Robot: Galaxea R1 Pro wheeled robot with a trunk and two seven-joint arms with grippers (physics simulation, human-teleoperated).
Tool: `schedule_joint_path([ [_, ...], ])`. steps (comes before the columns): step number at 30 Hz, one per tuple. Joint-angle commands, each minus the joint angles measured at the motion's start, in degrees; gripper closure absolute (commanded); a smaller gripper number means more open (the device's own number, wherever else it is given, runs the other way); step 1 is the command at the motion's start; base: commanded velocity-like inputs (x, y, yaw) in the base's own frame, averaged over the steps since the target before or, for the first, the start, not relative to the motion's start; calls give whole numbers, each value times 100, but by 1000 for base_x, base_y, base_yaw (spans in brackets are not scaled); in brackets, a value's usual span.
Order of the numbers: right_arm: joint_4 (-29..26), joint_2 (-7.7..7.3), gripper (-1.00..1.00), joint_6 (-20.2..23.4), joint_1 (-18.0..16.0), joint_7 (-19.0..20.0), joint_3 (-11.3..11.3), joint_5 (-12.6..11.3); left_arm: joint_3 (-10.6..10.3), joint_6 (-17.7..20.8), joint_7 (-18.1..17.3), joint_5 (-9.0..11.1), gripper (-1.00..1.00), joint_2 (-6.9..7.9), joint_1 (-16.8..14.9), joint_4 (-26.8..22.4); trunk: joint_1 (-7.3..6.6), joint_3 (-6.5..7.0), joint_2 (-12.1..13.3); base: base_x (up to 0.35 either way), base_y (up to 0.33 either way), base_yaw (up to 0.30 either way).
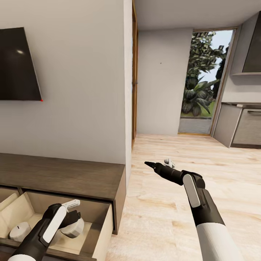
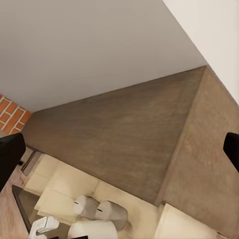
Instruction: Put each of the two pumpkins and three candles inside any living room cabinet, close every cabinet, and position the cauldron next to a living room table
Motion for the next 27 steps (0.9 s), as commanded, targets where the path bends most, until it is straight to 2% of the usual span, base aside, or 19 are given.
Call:
schedule_joint_path([
  [1,0,7,-100,34,-5,41,-21,27,-19,8,49,53,100,5,-3,-7,-1,-7,-3,3,6,0],
  [7,10,3,-100,30,-5,54,-13,102,-27,8,49,52,100,3,-3,-59,-1,-7,-3,1,1,0],
  [13,64,7,-100,25,-5,56,-16,52,-28,8,49,52,100,3,-3,-69,-1,-7,-3,0,0,0],
  [20,42,3,-100,33,-5,43,-21,26,-41,8,49,60,100,3,-3,-76,17,-162,-12,0,0,0],
  [22,21,5,-100,40,-5,37,-21,26,-87,8,49,60,100,3,-3,-76,22,-206,-15,0,0,0],
  [23,6,2,-100,82,-5,31,-21,23,-215,-11,49,60,100,3,-3,-75,25,-228,-16,0,0,0],
  [27,6,4,-100,86,-5,64,-21,19,-260,-100,49,60,100,3,-3,-75,35,-317,-22,0,0,0],
])
